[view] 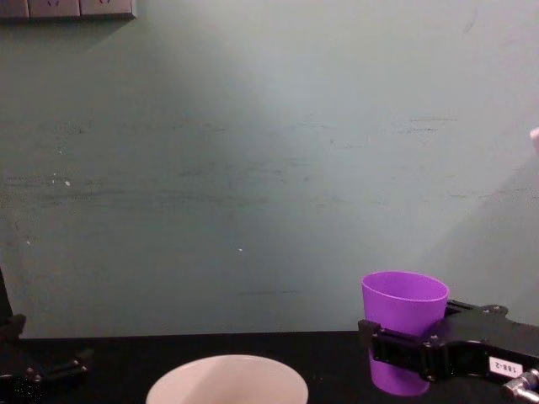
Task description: Pick up the cup and pour the mung beans from the cup into the bowl.
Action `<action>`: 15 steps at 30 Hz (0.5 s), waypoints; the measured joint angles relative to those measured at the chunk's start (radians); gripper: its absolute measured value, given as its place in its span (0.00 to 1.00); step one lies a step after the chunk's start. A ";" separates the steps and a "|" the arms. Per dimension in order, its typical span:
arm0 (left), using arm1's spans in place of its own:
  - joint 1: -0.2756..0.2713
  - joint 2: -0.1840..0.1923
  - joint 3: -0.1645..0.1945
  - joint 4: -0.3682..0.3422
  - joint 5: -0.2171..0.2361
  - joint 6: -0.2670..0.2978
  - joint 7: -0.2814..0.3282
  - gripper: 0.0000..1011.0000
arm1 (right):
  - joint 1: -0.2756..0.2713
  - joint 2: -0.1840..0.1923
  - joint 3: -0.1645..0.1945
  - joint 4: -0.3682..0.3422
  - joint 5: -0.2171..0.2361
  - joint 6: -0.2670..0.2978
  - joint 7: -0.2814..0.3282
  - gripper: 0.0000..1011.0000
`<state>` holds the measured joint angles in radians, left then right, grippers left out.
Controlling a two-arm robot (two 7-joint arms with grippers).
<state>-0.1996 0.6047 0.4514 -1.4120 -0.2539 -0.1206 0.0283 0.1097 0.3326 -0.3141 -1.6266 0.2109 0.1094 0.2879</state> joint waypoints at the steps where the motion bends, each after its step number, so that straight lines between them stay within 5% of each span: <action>1: 0.000 0.000 0.000 0.000 0.000 0.000 0.000 0.99 | 0.000 0.000 0.000 0.000 0.000 0.000 0.000 0.71; 15: 0.000 0.000 0.000 0.000 0.000 0.000 0.000 0.99 | 0.000 0.000 0.000 0.000 0.000 0.000 0.000 0.71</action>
<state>-0.1995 0.6046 0.4514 -1.4120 -0.2539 -0.1206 0.0283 0.1097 0.3326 -0.3141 -1.6266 0.2109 0.1094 0.2879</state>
